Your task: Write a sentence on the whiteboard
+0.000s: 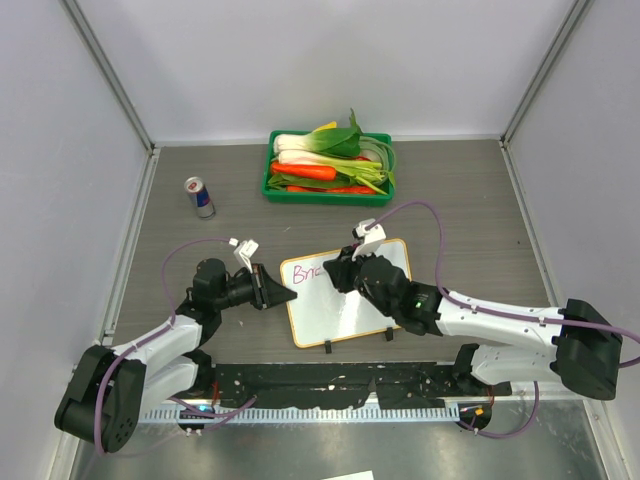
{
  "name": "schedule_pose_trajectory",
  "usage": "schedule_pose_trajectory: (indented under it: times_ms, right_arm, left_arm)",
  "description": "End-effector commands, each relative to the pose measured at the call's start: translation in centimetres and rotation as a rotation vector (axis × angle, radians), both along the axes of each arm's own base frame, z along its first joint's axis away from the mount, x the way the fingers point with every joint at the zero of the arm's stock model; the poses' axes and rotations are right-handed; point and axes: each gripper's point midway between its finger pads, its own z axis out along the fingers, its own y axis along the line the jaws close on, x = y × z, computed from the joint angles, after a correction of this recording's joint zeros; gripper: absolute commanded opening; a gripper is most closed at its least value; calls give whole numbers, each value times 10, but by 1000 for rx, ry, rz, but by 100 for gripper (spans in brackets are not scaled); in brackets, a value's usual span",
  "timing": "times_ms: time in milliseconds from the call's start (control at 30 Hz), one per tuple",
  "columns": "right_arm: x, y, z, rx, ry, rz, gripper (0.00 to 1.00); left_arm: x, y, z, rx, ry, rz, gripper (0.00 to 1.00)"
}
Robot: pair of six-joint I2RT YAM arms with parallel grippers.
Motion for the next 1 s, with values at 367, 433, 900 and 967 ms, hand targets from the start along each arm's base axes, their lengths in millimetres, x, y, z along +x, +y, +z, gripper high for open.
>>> schedule_pose_trajectory:
  times_ms: [367, 433, 900, 967]
  right_arm:
    - [21, -16, 6, -64, -50, -128, 2]
    - [22, -16, 6, -67, -47, -129, 1]
    - [7, -18, -23, -112, 15, -65, 1]
    - [5, -19, -28, -122, 23, -59, 1]
  left_arm:
    - [-2, -1, -1, 11, -23, -16, 0]
    - [-2, -1, -1, 11, -23, -16, 0]
    - [-2, -1, -1, 12, -23, -14, 0]
    - [-2, -1, -1, 13, -22, -15, 0]
